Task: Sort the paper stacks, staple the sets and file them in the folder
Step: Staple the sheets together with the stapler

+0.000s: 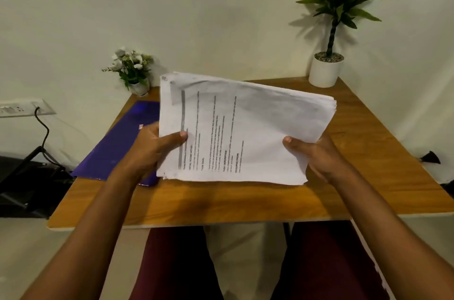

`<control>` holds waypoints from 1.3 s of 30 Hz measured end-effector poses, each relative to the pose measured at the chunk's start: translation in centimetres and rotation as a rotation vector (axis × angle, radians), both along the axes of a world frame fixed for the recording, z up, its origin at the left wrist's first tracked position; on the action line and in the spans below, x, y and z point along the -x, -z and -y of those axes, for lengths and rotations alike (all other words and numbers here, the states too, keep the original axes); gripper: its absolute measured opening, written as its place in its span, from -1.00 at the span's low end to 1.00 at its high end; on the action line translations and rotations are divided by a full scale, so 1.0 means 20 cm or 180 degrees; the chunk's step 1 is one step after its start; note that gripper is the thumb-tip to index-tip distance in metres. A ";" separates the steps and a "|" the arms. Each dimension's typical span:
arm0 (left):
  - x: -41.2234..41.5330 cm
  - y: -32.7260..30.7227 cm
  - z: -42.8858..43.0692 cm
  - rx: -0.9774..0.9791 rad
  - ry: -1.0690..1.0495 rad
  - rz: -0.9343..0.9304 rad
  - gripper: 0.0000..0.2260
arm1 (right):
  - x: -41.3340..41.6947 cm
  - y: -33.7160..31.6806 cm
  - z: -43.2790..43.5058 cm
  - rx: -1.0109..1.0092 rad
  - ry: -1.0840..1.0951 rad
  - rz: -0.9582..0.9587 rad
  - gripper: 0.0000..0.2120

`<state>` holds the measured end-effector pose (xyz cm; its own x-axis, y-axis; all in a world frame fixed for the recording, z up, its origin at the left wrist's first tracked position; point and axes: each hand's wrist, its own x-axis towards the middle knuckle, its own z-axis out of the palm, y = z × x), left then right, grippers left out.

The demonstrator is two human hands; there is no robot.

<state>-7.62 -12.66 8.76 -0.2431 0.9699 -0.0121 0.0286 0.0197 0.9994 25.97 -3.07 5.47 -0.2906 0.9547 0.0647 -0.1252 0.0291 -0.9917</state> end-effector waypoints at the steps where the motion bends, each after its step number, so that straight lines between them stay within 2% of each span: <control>1: -0.02 0.00 -0.01 0.0016 0.0104 0.0021 -0.67 | 0.00 0.00 0.00 -0.0016 -0.0033 0.0073 -0.56; 5: -0.07 0.02 -0.03 -0.0028 0.0093 0.0192 -0.63 | 0.00 -0.01 -0.01 -0.0099 -0.0044 0.0201 -0.62; 8: -0.06 0.02 -0.02 -0.0110 -0.0033 0.0309 -0.73 | -0.04 -0.02 -0.03 -0.0093 -0.0025 0.0204 -0.62; 12: -0.05 0.01 0.00 -0.0120 -0.0016 0.0185 -0.77 | -0.07 -0.04 -0.03 -0.0075 -0.0093 0.0175 -0.60; 16: -0.07 0.04 0.01 -0.0107 0.0045 0.0147 -0.73 | -0.06 -0.04 -0.03 -0.0022 -0.0132 0.0035 -0.54; 20: -0.12 0.08 0.01 -0.0155 -0.0158 0.0012 -0.77 | -0.05 -0.03 -0.02 -0.0014 -0.0233 -0.0055 -0.63; 23: -0.15 0.06 0.00 -0.0263 -0.0335 0.0123 -0.75 | -0.03 -0.04 -0.02 -0.0072 -0.0186 -0.0095 -0.57; 28: -0.20 0.02 -0.03 -0.0414 -0.0243 0.0164 -0.75 | -0.01 -0.05 -0.03 -0.0205 -0.0149 -0.0056 -0.65; 34: -0.14 0.06 -0.02 -0.0410 -0.0054 0.0113 -0.75 | -0.03 -0.05 -0.02 -0.0132 -0.0032 -0.0037 -0.26; 39: -0.19 0.10 -0.03 -0.0497 -0.0044 -0.0056 -0.75 | 0.00 -0.05 -0.03 -0.0177 -0.0001 0.0014 -0.26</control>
<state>-3.82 -12.07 6.77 -0.2555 0.9562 0.1431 0.0469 -0.1355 0.9897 26.06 -2.44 6.55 -0.2913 0.9495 0.1164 -0.1209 0.0842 -0.9891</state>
